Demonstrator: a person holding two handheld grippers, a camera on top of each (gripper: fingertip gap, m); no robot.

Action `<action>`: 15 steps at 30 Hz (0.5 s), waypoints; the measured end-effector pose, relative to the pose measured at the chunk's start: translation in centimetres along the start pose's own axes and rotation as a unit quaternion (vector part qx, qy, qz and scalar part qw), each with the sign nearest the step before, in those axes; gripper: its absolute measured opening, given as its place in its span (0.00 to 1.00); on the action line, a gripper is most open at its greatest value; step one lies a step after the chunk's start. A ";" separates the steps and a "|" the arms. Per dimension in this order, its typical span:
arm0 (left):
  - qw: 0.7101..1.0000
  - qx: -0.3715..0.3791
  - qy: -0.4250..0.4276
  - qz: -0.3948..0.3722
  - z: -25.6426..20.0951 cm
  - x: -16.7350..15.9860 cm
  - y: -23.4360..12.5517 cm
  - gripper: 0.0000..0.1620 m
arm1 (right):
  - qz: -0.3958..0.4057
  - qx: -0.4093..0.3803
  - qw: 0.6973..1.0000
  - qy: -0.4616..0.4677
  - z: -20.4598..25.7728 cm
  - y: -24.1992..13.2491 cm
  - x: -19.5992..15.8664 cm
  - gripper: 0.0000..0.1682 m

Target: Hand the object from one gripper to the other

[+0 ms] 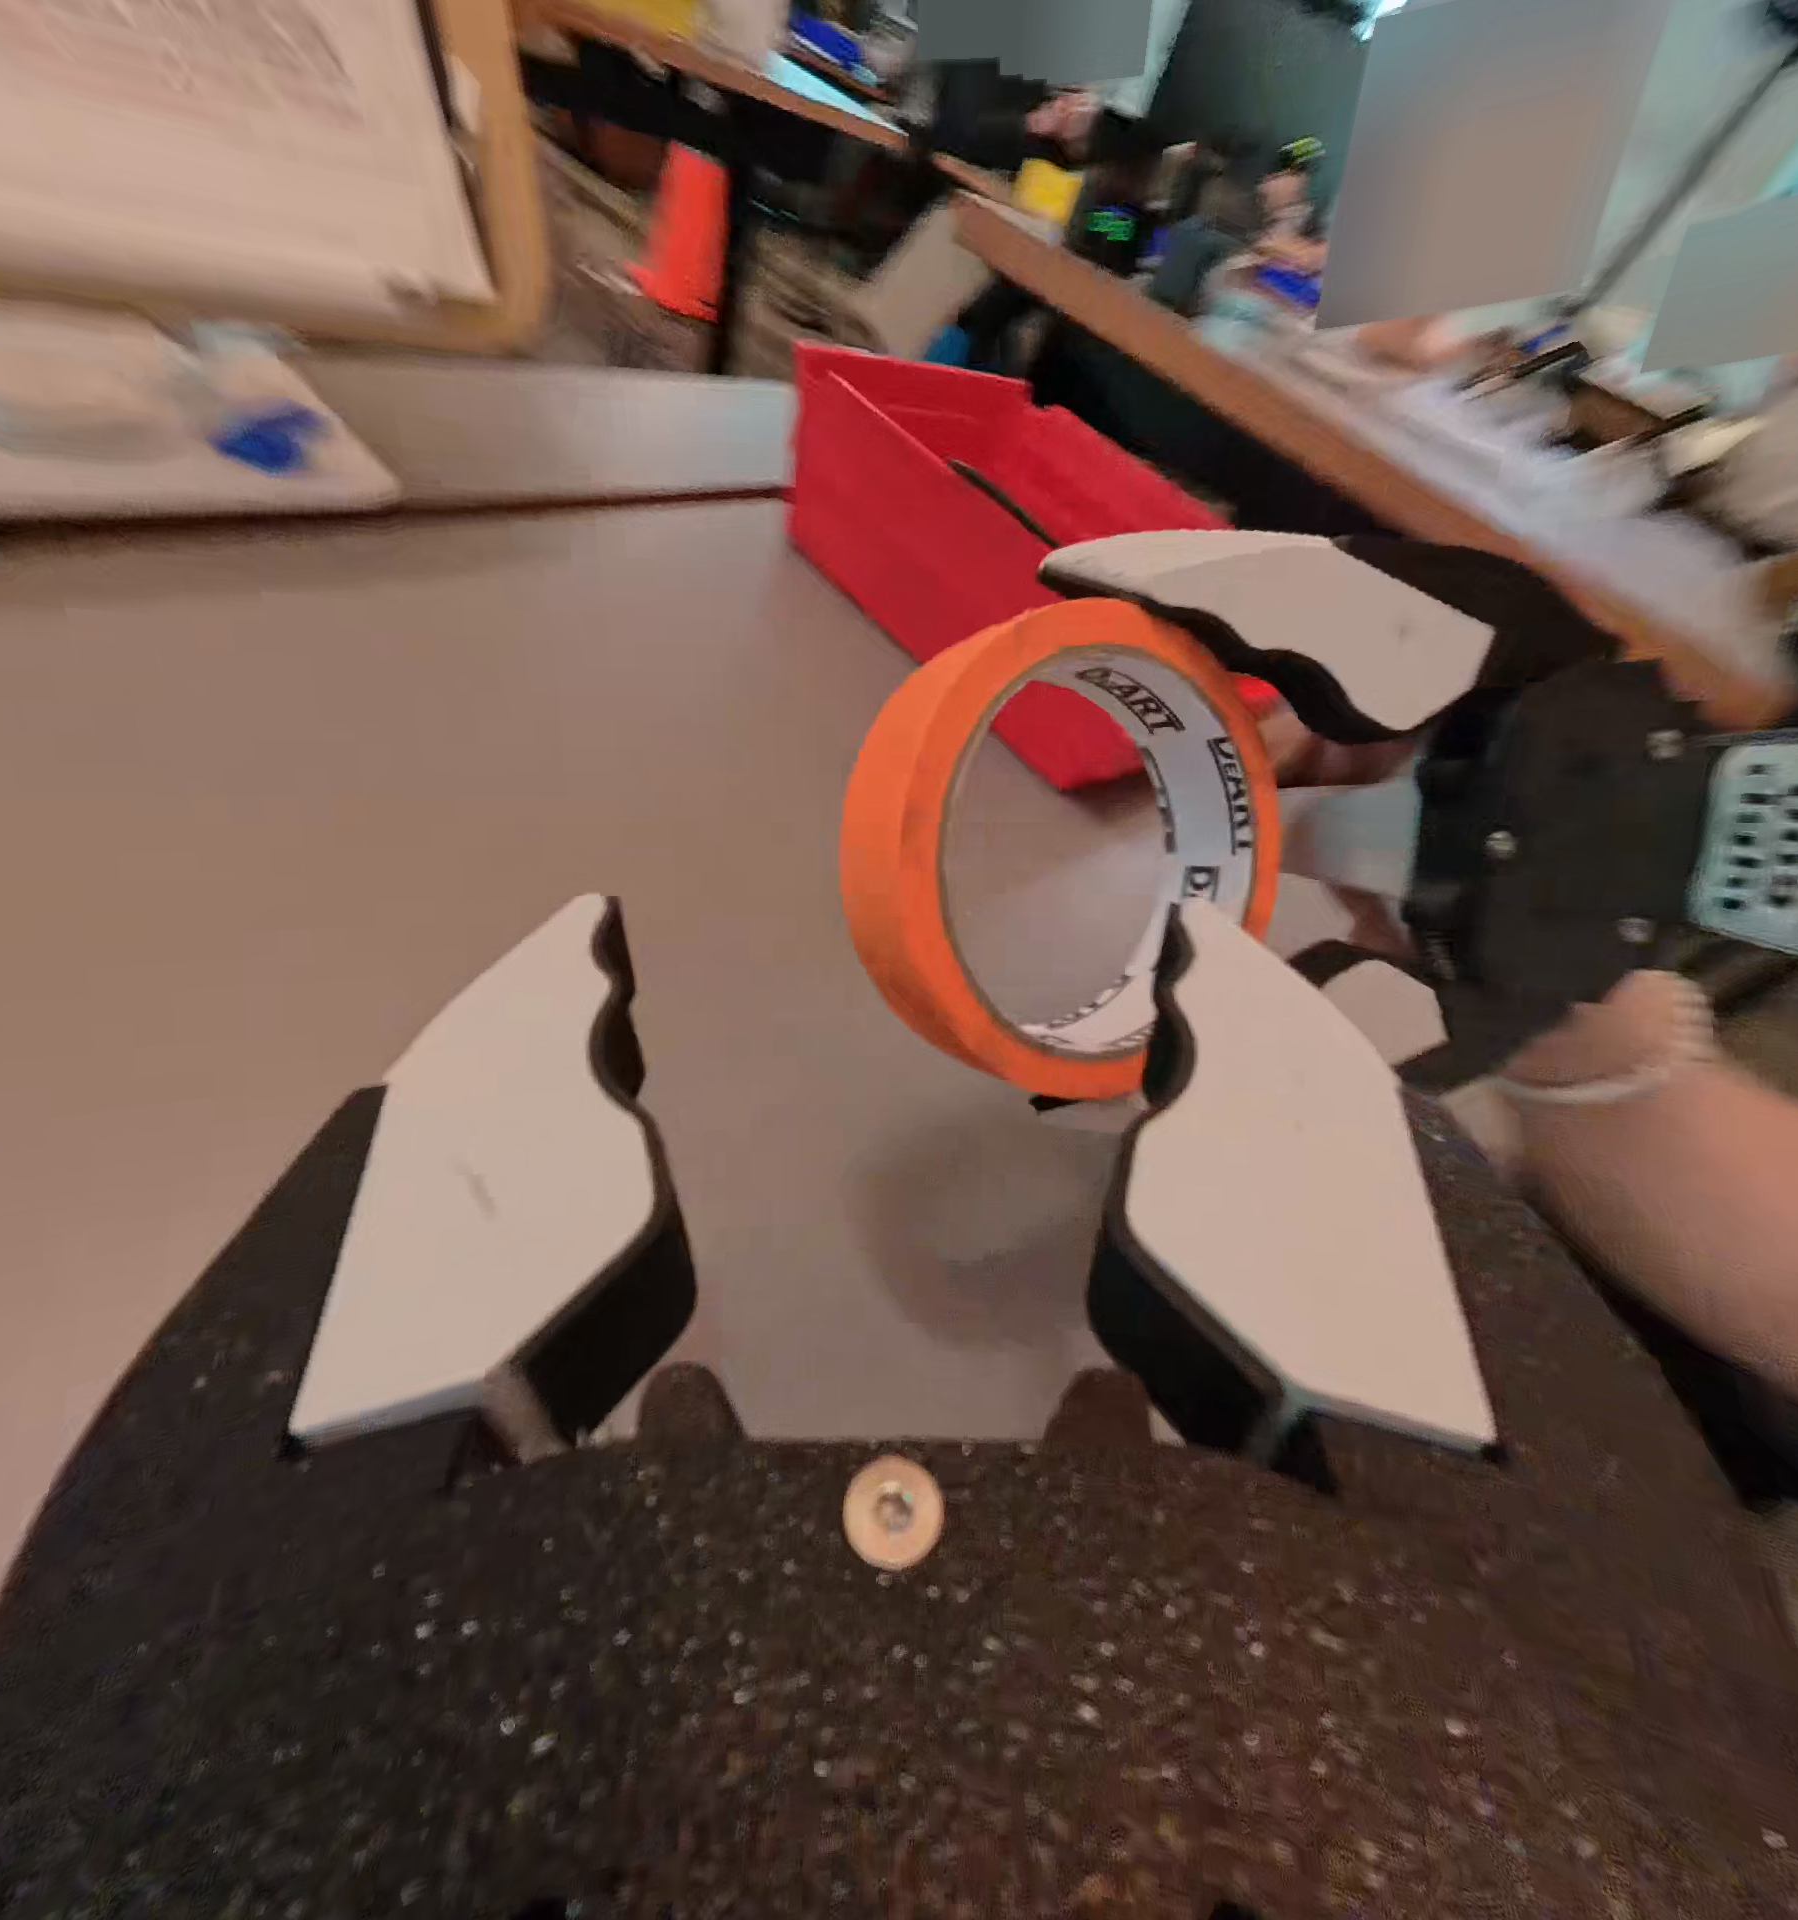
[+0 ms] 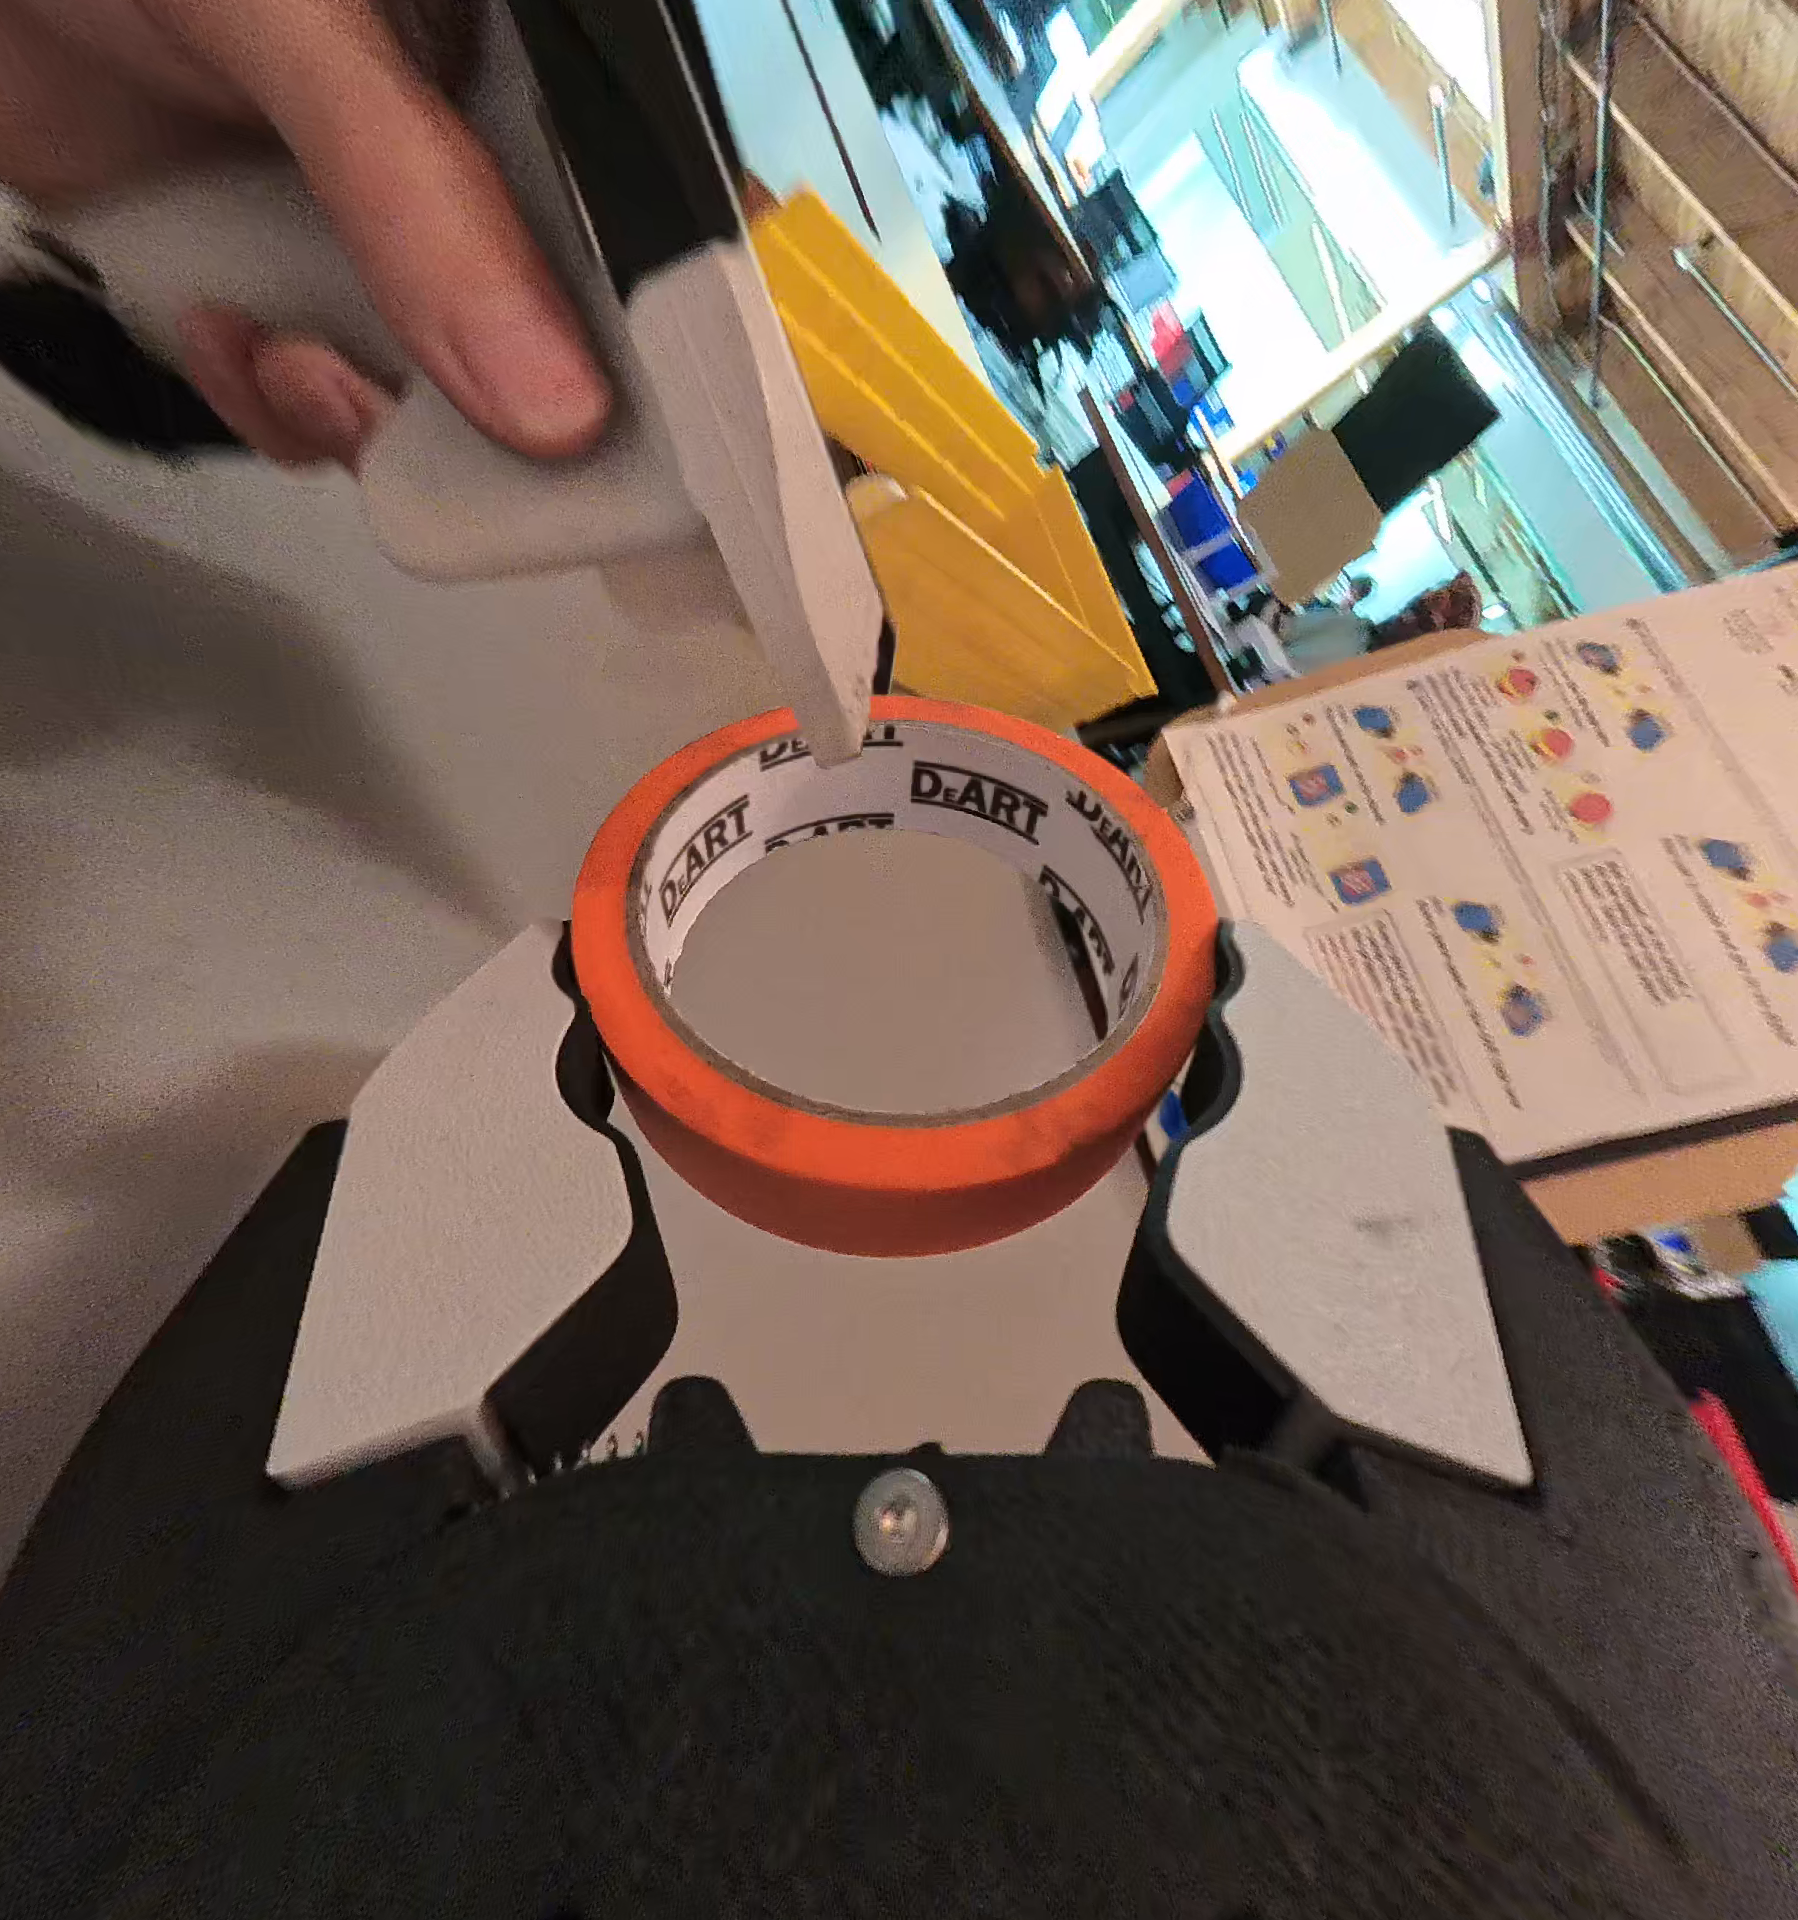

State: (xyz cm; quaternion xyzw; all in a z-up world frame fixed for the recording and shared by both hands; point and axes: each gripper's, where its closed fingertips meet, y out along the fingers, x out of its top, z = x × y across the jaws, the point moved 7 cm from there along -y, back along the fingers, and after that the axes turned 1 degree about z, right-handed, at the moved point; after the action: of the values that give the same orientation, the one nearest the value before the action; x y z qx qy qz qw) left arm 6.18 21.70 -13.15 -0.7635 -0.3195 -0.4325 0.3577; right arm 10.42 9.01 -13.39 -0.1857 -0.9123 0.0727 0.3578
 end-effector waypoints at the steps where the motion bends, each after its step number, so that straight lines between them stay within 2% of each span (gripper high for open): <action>1: 0.998 0.041 0.039 -0.009 -0.6 0.4 -0.3 0.62 | 0.016 -0.012 1.000 -0.014 0.1 0.2 -0.1 0.65; 4: 0.990 0.093 0.109 -0.009 -2.8 0.8 0.0 0.66 | 0.040 -0.039 0.997 -0.060 0.7 0.9 0.3 0.65; 7: 0.988 0.115 0.097 0.043 -3.4 -0.3 1.2 0.68 | 0.048 -0.049 0.993 -0.095 1.3 1.2 1.1 0.66; 10: 0.991 0.099 0.084 0.038 -4.0 -0.6 1.7 0.69 | 0.063 -0.046 0.990 -0.114 1.7 1.2 1.4 0.65; 15: 0.981 0.149 0.104 0.068 -4.0 -1.4 2.3 0.71 | 0.059 -0.049 0.990 -0.120 2.1 1.3 2.1 0.65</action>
State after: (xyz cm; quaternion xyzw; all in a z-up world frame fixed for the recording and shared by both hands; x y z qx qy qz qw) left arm 5.72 16.87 -13.51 -0.6724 -0.2888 -0.4321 0.5270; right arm 7.97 11.02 -13.97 -0.2465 -0.9385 0.0701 0.2315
